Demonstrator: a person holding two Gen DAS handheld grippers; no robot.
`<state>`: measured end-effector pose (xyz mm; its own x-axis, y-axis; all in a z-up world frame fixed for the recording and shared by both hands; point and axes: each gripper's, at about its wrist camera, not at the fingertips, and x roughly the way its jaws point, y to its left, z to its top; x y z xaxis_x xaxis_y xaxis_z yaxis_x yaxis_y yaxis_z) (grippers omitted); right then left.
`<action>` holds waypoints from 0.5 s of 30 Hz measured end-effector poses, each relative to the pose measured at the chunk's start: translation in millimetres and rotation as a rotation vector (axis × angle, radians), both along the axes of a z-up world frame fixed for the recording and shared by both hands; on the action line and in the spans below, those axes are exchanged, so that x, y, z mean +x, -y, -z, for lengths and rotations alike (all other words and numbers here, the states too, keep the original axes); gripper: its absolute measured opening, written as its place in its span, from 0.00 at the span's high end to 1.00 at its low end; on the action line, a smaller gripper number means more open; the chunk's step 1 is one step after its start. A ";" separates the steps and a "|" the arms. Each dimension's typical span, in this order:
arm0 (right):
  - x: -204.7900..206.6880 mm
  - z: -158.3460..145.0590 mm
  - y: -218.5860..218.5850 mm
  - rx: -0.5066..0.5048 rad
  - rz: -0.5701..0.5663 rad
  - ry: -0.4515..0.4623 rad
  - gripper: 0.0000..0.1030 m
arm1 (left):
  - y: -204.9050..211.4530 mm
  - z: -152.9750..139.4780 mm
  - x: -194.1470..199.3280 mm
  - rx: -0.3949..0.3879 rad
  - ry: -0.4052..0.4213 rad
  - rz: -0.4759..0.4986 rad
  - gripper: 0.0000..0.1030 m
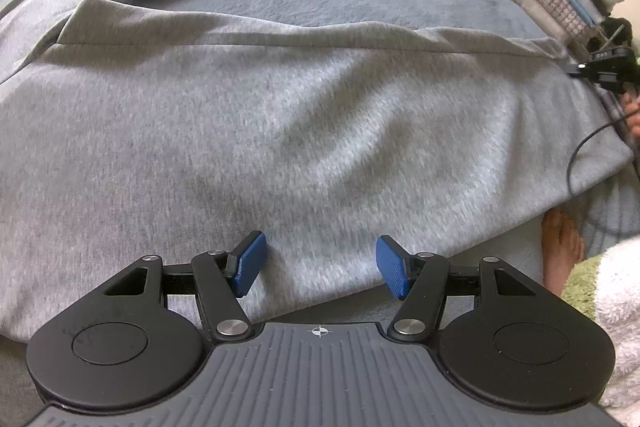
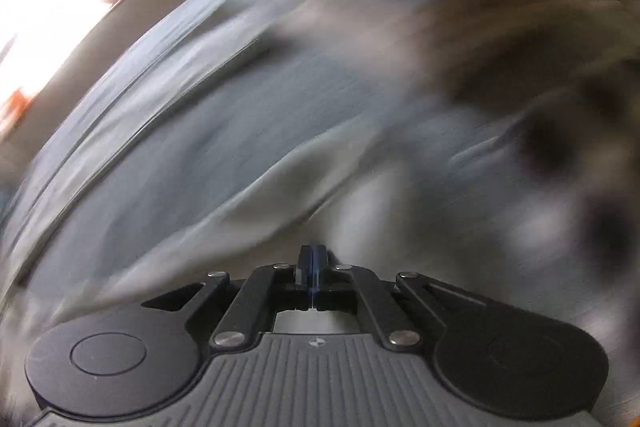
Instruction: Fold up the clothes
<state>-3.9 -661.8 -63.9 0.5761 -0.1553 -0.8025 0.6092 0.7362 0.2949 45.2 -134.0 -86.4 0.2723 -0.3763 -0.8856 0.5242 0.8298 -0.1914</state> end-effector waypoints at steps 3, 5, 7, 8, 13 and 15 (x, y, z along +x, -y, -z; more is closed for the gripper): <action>-17.7 -8.9 7.8 0.073 0.003 0.021 0.95 | -2.5 -0.2 -0.7 -0.005 -0.002 -0.011 0.41; -24.5 -11.5 -6.1 0.207 -0.125 0.054 0.84 | -3.5 -0.3 1.1 -0.011 -0.008 -0.017 0.41; -37.1 -9.1 -22.7 0.241 -0.213 0.016 0.81 | -4.6 -0.4 2.9 -0.017 -0.014 -0.024 0.41; -47.7 -6.7 -24.5 0.227 -0.216 -0.021 0.81 | -5.0 -0.3 4.0 -0.021 -0.017 -0.027 0.41; -102.8 0.5 -25.0 0.131 -0.183 -0.206 0.93 | -8.8 -1.1 3.9 -0.028 -0.019 -0.042 0.41; -127.9 -11.2 -4.0 0.037 -0.053 -0.281 0.87 | -10.5 -1.4 3.4 -0.028 -0.016 -0.047 0.41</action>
